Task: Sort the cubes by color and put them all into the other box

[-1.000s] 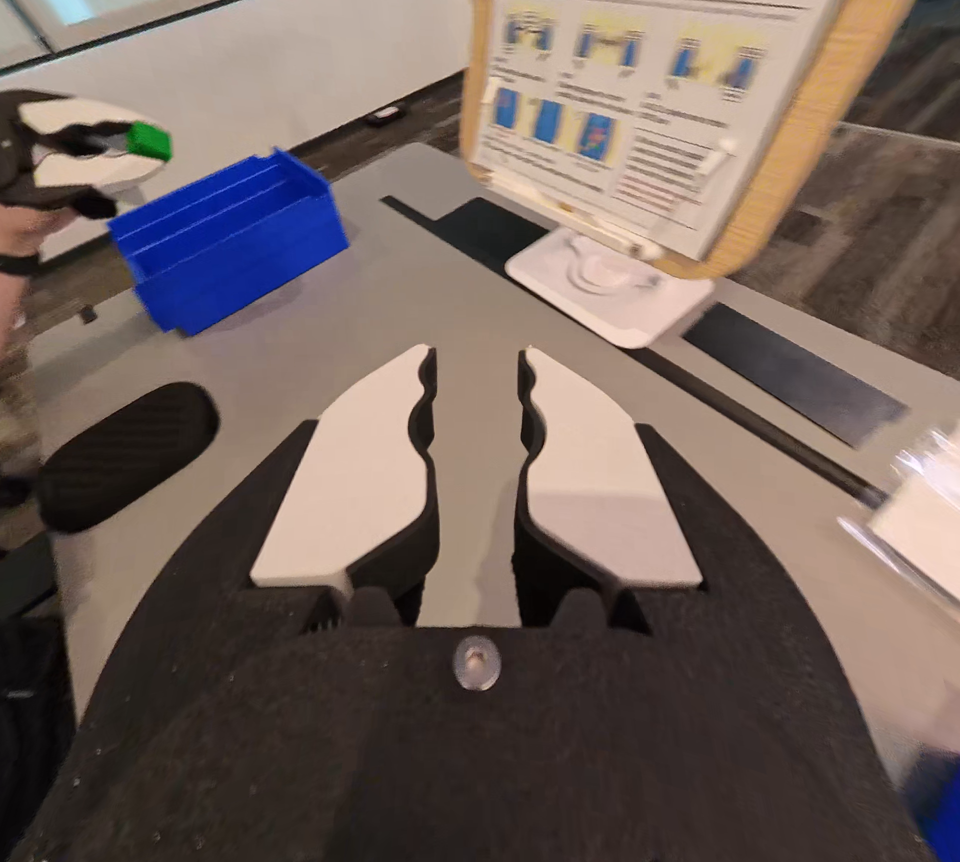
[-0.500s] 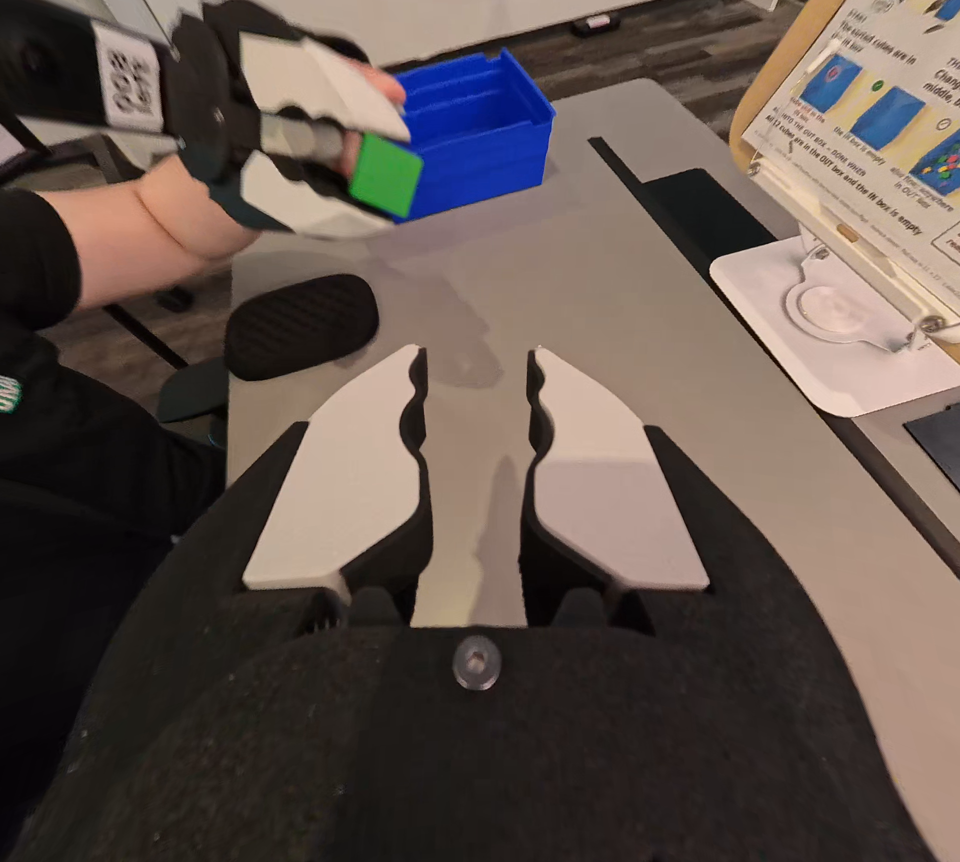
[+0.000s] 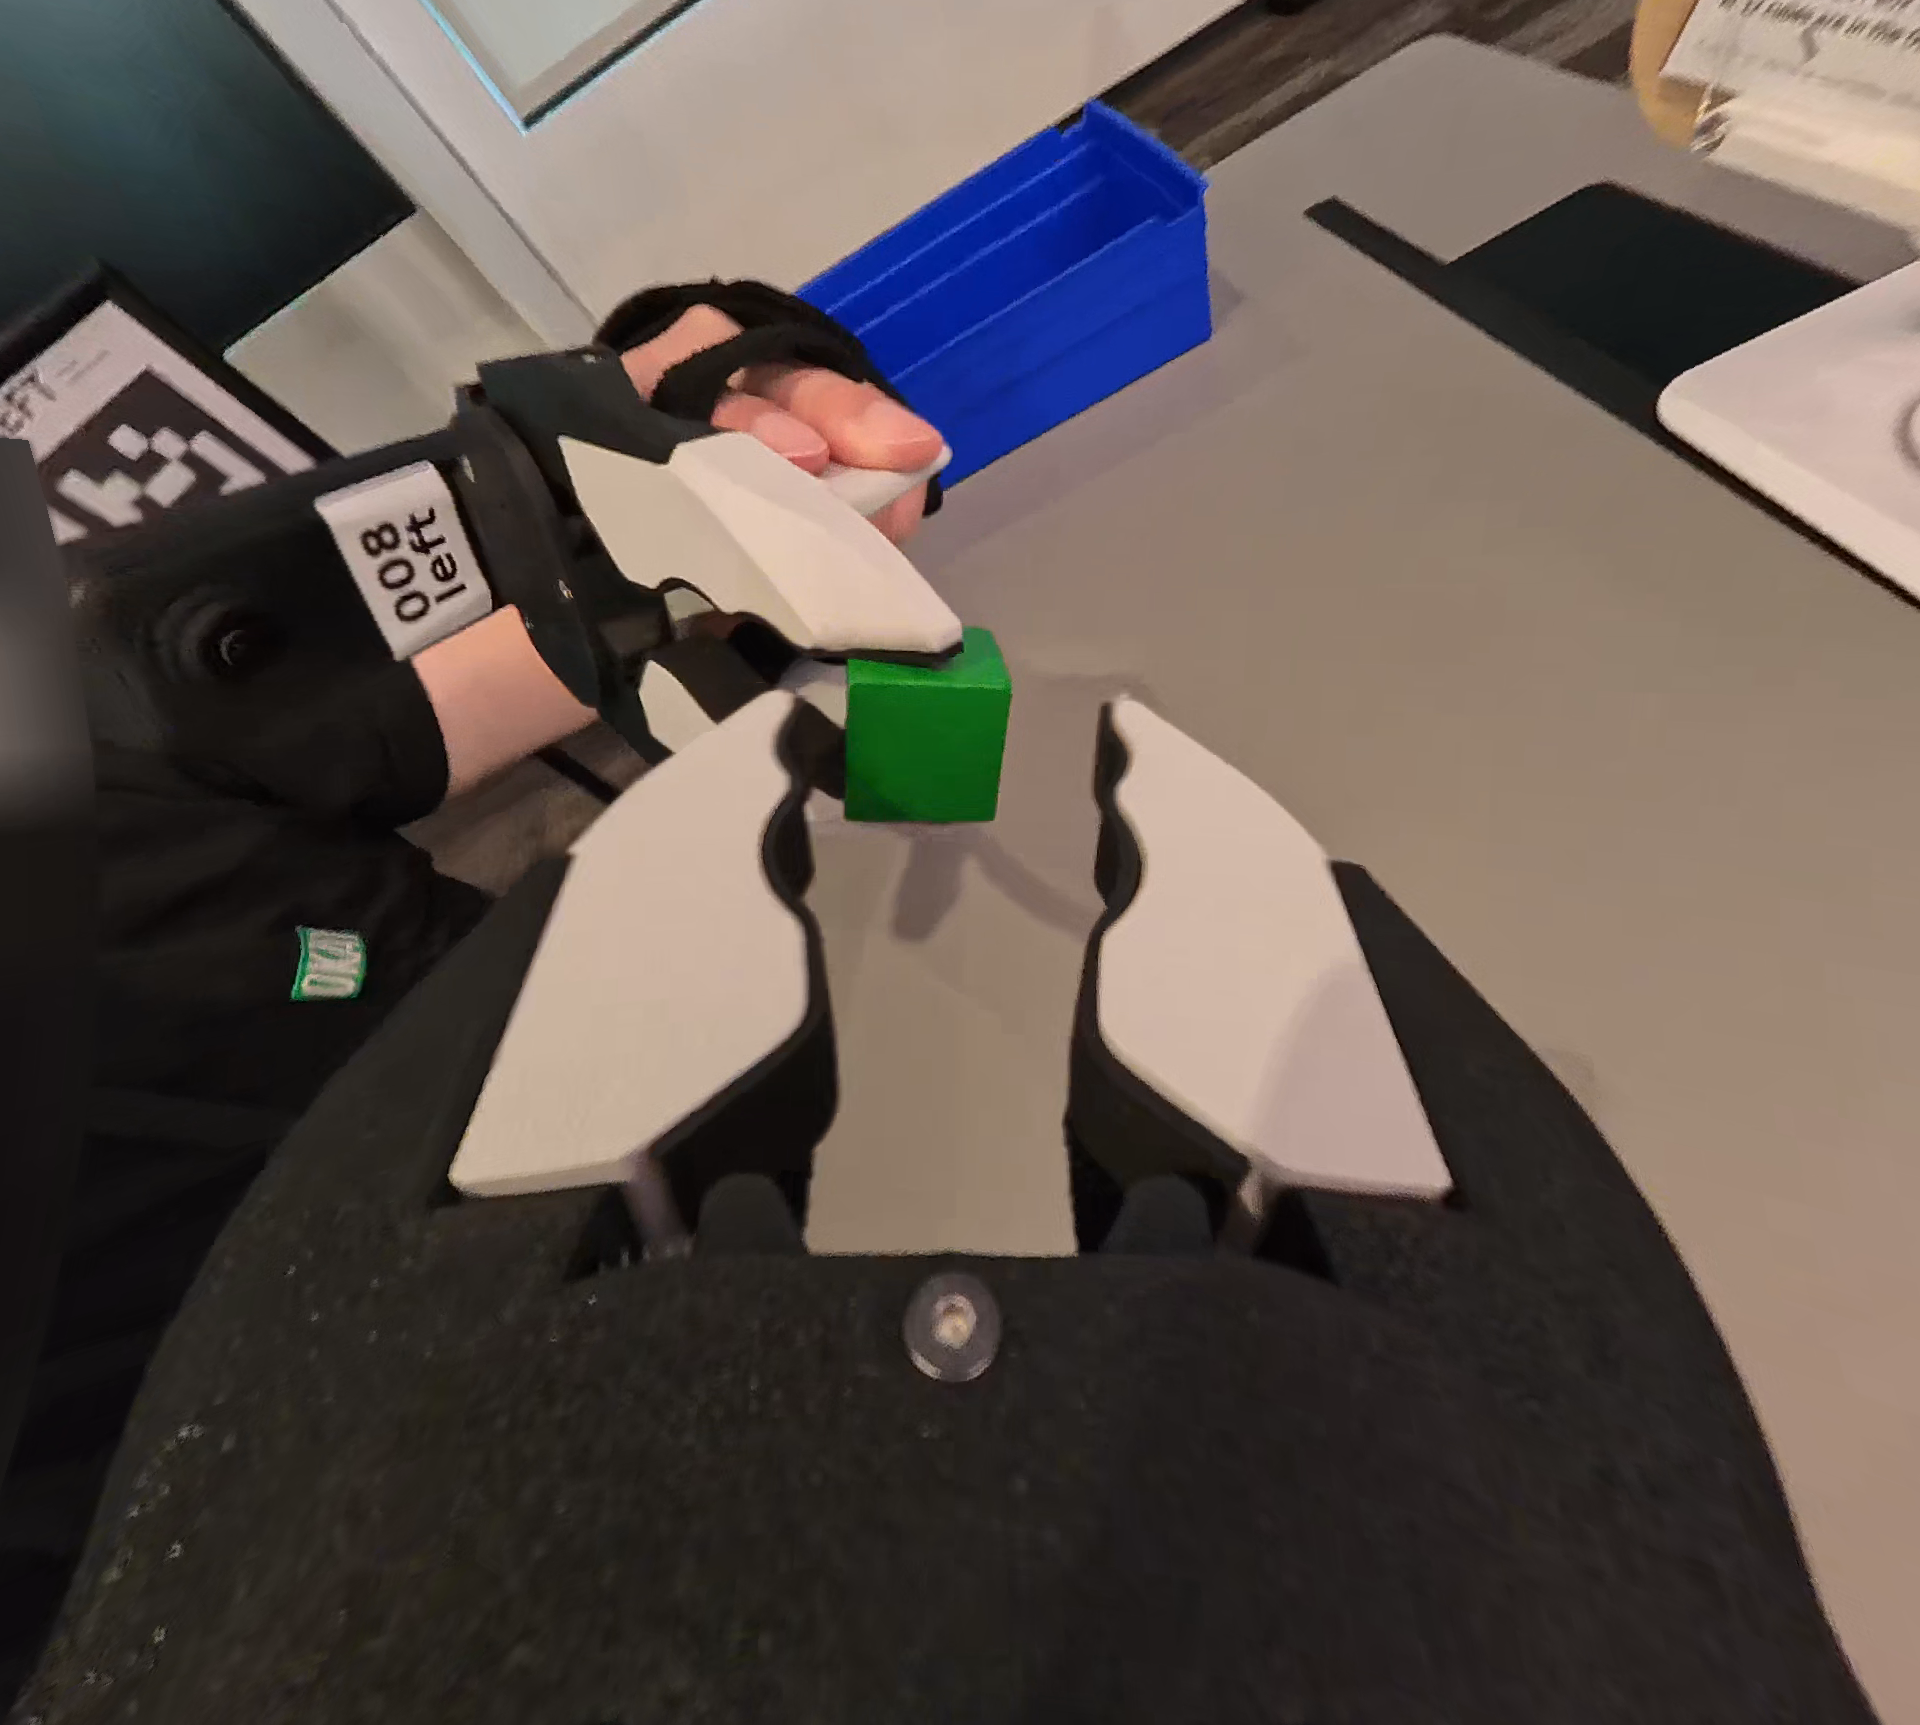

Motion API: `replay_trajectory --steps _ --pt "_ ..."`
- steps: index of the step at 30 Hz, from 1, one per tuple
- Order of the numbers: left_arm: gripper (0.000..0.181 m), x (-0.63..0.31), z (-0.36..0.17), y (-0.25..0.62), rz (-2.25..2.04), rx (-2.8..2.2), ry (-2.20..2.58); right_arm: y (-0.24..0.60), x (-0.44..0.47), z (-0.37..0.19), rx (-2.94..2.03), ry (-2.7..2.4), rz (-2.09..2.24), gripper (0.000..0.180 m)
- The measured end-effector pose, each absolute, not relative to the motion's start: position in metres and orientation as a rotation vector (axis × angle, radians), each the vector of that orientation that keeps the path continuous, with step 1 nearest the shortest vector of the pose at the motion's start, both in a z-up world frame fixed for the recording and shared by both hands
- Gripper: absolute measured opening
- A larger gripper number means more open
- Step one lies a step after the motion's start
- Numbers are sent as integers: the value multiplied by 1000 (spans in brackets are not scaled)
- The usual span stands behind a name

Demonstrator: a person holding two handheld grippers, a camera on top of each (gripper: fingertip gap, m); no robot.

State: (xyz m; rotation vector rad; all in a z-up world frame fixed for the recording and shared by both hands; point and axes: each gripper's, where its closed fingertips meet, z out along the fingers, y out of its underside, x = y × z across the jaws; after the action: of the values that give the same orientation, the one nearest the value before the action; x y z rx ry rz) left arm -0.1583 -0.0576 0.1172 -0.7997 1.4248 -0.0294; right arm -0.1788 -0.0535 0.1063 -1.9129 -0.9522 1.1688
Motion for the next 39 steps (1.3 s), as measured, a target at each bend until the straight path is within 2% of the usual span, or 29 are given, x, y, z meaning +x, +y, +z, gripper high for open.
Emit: replay_trajectory --steps 1,2,6,11,14,17,19,23,27,29,31,39 --pt "29 -157 116 -57 -34 -807 1430 -56 -181 105 -1910 -1000 1180 33" --pt "29 -157 116 -56 -36 -817 1428 -56 -182 106 -1910 -1006 1194 29" --pt "29 -161 118 -54 -66 -845 1382 -52 -184 107 -1896 -993 1235 28" --pt "55 -175 111 -51 -111 -929 1330 -43 -154 104 -1923 -951 1193 28" --pt "65 -193 93 -49 -195 -1050 1296 -26 -77 101 -1972 -774 914 28" --pt "61 -220 79 -50 -210 -1114 1253 -19 57 84 -2017 -477 433 28" --pt "59 -241 71 -48 -181 -1159 1222 -39 148 49 -2104 -259 159 28" --pt "54 -270 55 -50 -183 -1237 1170 -86 244 -44 -2356 160 164 28" --pt "51 -285 42 -44 -176 -1289 1127 -74 270 -80 -2350 275 182 28" --pt "50 -289 38 -42 -180 -1310 1115 -60 274 -79 -2297 310 178 29" --pt "50 -292 35 -41 -178 -1322 1107 -46 274 -67 -2193 343 231 41" --pt "48 -326 41 -37 -113 -1350 999 -56 255 33 -1790 199 281 47"
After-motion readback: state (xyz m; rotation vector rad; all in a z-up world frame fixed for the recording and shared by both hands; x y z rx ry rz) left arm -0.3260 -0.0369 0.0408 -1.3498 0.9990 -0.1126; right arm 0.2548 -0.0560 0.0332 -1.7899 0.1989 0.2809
